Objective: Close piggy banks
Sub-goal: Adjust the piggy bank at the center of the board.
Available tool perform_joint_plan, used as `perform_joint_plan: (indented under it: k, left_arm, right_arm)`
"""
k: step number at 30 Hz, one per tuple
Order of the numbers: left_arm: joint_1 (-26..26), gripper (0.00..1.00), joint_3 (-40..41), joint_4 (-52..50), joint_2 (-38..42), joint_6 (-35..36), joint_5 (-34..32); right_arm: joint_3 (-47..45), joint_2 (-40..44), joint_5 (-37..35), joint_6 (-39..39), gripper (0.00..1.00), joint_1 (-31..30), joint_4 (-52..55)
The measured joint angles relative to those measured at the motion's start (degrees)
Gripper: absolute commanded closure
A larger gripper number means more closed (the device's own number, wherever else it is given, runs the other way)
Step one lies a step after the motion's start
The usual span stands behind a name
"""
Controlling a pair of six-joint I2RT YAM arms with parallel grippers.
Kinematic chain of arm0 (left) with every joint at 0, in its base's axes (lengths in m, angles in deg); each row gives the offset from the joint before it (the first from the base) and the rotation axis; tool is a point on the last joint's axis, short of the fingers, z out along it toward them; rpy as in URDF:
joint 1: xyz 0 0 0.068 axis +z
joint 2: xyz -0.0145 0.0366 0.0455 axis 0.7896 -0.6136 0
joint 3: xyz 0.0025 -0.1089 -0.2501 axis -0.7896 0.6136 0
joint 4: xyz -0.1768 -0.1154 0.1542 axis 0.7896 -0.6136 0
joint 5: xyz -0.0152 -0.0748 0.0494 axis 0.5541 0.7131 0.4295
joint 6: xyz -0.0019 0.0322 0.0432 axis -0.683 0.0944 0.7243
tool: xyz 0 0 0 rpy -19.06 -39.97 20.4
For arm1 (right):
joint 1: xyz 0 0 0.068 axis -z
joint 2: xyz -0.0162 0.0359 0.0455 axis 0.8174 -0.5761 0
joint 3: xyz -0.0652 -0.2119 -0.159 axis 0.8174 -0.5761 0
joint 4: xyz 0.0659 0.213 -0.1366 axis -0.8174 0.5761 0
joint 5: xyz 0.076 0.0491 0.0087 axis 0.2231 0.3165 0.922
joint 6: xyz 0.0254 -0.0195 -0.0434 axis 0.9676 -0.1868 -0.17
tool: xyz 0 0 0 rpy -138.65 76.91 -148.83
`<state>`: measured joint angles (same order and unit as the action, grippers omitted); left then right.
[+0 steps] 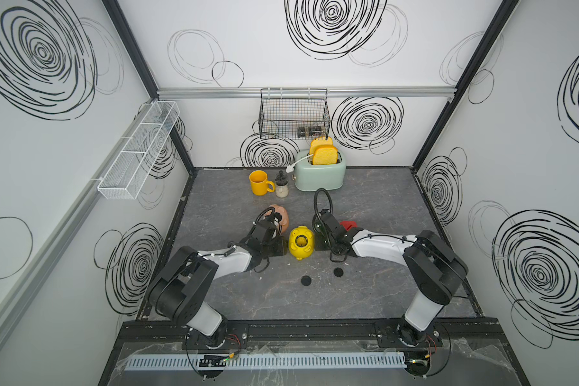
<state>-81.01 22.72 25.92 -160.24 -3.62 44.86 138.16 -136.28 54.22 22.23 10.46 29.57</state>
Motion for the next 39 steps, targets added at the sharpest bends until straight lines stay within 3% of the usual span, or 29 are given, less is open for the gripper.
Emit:
perform_joint_plan:
  k: [11,26,39]
  left_arm:
    - [-1.7,0.54,0.2,0.2,0.2,-0.3,-1.3]
    - [-3.1,0.52,6.7,-2.3,8.5,-1.1,-3.0]
    - [-2.1,0.45,7.1,-4.0,10.4,-0.4,-4.7]
  right_arm:
    - [-0.5,0.4,1.4,-2.3,0.61,0.0,-0.4]
    - [-3.5,4.1,3.0,-1.8,0.62,-5.1,0.3]
    - [-3.7,4.7,3.8,-0.9,0.57,-5.2,0.6]
